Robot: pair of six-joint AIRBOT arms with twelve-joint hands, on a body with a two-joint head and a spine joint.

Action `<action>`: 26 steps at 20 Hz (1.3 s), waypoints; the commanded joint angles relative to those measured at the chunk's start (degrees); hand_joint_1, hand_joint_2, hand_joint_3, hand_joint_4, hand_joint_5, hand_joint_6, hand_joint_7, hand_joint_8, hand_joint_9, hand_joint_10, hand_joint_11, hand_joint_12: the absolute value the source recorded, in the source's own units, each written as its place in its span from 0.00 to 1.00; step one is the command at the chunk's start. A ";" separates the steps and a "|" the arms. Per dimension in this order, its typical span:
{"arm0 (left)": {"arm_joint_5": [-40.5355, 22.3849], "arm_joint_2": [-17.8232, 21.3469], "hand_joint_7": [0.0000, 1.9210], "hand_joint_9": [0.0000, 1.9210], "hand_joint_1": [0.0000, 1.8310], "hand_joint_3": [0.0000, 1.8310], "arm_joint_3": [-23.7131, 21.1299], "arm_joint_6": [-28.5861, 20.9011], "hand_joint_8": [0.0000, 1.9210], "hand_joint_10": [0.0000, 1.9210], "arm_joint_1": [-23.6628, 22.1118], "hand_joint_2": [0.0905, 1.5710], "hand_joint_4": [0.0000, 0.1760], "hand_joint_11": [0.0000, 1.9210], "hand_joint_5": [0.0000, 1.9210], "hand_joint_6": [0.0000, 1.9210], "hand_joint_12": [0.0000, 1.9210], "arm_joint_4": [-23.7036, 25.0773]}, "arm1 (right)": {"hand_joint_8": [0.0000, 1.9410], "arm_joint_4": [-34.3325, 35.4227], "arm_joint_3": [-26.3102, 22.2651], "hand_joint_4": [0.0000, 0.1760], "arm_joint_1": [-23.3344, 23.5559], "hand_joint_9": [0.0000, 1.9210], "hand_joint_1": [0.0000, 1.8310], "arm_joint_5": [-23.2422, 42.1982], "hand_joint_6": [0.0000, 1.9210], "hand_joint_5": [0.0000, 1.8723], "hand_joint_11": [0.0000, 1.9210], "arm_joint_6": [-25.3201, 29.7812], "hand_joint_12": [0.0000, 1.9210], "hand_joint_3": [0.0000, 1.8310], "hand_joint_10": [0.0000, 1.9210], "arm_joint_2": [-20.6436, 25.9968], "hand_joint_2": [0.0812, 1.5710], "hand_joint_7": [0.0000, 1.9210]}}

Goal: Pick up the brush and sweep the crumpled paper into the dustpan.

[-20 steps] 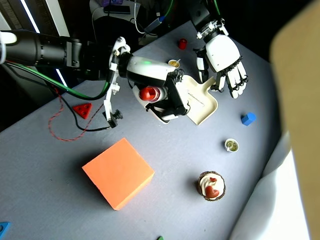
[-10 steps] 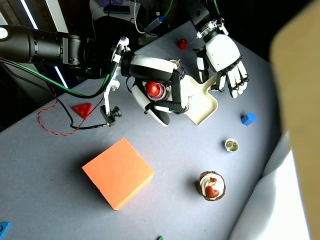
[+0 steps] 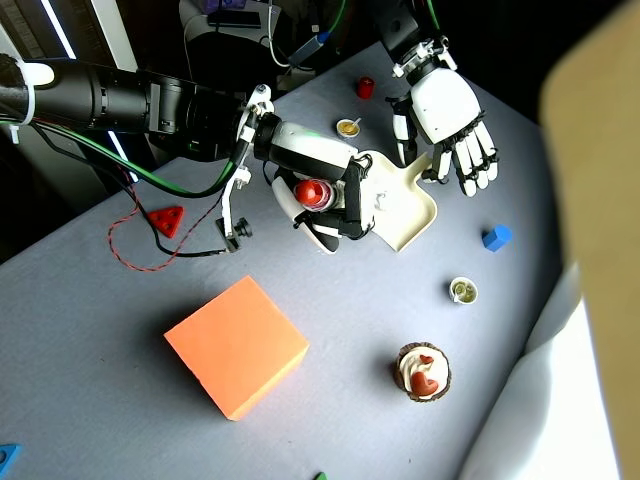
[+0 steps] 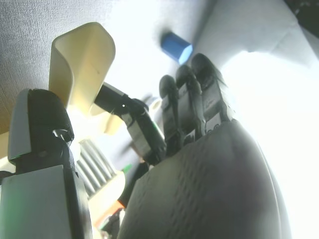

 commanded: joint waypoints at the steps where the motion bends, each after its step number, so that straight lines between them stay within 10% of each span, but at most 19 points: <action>1: -5.24 0.84 0.14 0.09 0.61 0.00 0.13 0.28 0.00 0.00 -0.47 0.69 0.00 0.00 0.52 0.50 0.11 1.76 | 1.00 -6.21 0.01 1.00 0.47 0.63 0.79 -5.56 1.00 0.58 0.63 0.78 1.00 0.00 1.00 0.08 0.72 0.61; 11: -5.48 1.00 0.13 0.08 0.61 0.00 0.03 0.29 0.00 0.00 -0.50 0.70 0.00 0.00 0.50 0.52 0.13 1.56 | 1.00 -13.14 -0.27 1.00 -0.79 0.64 0.81 -12.21 1.00 0.58 0.65 5.94 1.00 0.00 1.00 -0.05 0.71 0.62; 26: -5.88 0.94 0.14 0.10 0.62 0.00 -0.06 0.52 0.00 0.00 -1.06 0.69 0.00 0.00 0.52 0.49 0.22 1.50 | 1.00 -19.41 -11.55 1.00 -8.94 0.66 0.78 -20.07 1.00 0.59 0.63 7.83 1.00 0.00 1.00 13.40 0.72 0.63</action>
